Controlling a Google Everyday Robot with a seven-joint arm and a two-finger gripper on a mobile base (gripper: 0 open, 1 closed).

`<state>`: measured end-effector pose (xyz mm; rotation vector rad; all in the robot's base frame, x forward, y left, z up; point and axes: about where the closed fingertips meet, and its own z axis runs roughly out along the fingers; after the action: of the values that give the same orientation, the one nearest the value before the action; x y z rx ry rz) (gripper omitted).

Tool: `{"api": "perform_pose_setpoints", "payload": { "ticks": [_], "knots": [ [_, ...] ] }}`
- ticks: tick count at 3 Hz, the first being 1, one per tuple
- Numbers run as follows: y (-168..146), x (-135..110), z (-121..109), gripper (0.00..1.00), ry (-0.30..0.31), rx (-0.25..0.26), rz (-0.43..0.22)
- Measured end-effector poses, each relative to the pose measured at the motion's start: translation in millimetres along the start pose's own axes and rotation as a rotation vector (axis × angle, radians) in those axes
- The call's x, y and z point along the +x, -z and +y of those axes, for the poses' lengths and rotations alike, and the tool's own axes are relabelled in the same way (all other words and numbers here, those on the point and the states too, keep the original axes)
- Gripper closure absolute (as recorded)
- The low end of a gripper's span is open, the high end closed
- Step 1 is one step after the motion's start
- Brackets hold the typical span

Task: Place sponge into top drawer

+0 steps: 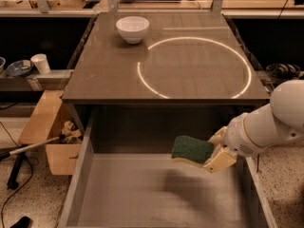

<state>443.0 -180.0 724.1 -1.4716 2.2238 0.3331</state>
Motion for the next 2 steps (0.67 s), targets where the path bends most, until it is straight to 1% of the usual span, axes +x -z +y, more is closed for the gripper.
{"api": "perform_pose_setpoints", "payload": {
  "ticks": [1, 2],
  "knots": [
    [-16, 12, 4, 1.0, -0.029, -0.013, 0.014],
    [-29, 18, 5, 1.0, -0.038, -0.019, 0.029]
  ]
}}
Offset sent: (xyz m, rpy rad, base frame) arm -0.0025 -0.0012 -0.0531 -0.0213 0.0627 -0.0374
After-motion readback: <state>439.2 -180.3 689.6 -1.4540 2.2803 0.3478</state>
